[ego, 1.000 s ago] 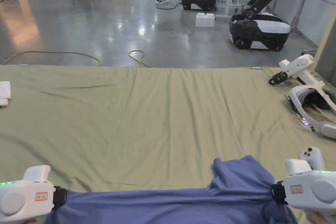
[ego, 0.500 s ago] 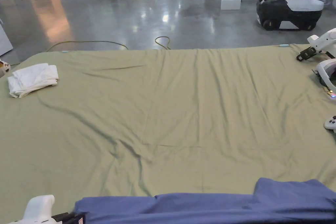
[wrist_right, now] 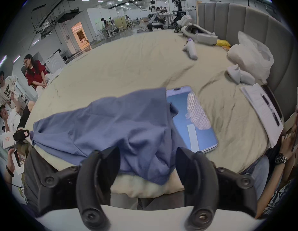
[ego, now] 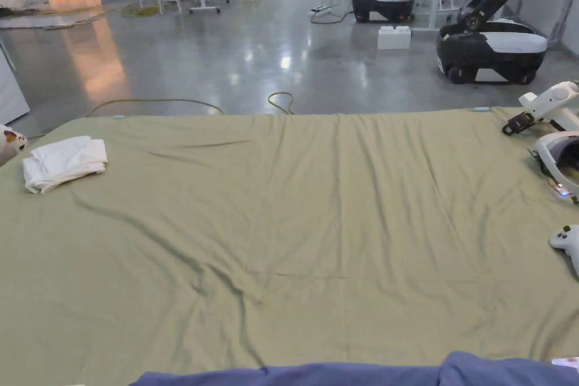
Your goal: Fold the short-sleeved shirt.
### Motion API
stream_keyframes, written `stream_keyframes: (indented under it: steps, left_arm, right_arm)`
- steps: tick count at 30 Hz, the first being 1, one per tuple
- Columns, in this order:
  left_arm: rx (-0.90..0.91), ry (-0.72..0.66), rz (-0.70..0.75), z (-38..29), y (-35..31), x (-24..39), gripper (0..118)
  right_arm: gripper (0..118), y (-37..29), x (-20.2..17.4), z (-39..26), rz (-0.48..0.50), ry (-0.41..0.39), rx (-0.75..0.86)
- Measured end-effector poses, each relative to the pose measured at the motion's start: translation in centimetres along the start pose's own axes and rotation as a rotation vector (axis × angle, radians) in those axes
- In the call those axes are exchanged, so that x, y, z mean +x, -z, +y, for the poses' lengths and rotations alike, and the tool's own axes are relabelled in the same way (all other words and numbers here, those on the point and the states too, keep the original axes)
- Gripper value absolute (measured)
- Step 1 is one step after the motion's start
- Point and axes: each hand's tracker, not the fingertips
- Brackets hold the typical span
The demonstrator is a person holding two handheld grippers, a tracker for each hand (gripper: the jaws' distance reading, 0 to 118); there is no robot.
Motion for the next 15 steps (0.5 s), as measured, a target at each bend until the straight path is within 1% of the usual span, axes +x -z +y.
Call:
stream_keyframes:
  steps: [2,4,6,8,9,10,11,12,13,14,15]
  left_arm:
    - [0.148,0.030,0.017,1.0,-3.1,0.7,87]
    - [0.318,0.064,0.038,2.0,-6.5,1.7,87]
    - [0.446,0.074,0.045,3.0,-9.7,3.1,87]
    - [0.507,0.081,0.044,3.8,-11.7,4.4,86]
    - [0.516,0.078,0.014,4.0,-12.3,4.9,86]
    - [0.510,0.061,-0.003,4.1,-12.5,5.2,83]
    - [0.491,0.043,-0.034,4.2,-12.6,5.5,73]
    - [0.474,0.029,-0.063,4.1,-12.4,5.6,54]
    - [0.462,0.016,-0.078,4.1,-12.3,5.8,25]
    - [0.452,0.009,-0.071,4.0,-12.0,5.9,0]
    - [0.450,0.003,-0.055,3.7,-11.7,5.9,0]
  right_arm:
    - [71,-1.6,-0.2,0.7,-0.021,0.001,0.060]
    - [71,-3.9,-0.8,1.7,-0.003,0.028,0.160]
    - [71,-6.5,-1.7,2.4,0.041,0.066,0.284]
    - [71,-8.5,-2.9,2.9,0.069,0.078,0.383]
    - [68,-9.1,-3.1,3.0,0.076,0.075,0.418]
    - [61,-9.3,-3.2,3.0,0.076,0.061,0.439]
    - [40,-9.6,-3.7,3.1,0.068,0.043,0.449]
    - [16,-9.8,-4.2,3.2,0.055,0.021,0.454]
    - [4,-9.8,-4.5,3.2,0.037,0.006,0.454]
    - [4,-9.4,-4.3,2.8,0.047,-0.003,0.460]
    - [3,-9.2,-4.3,2.8,0.058,-0.025,0.448]
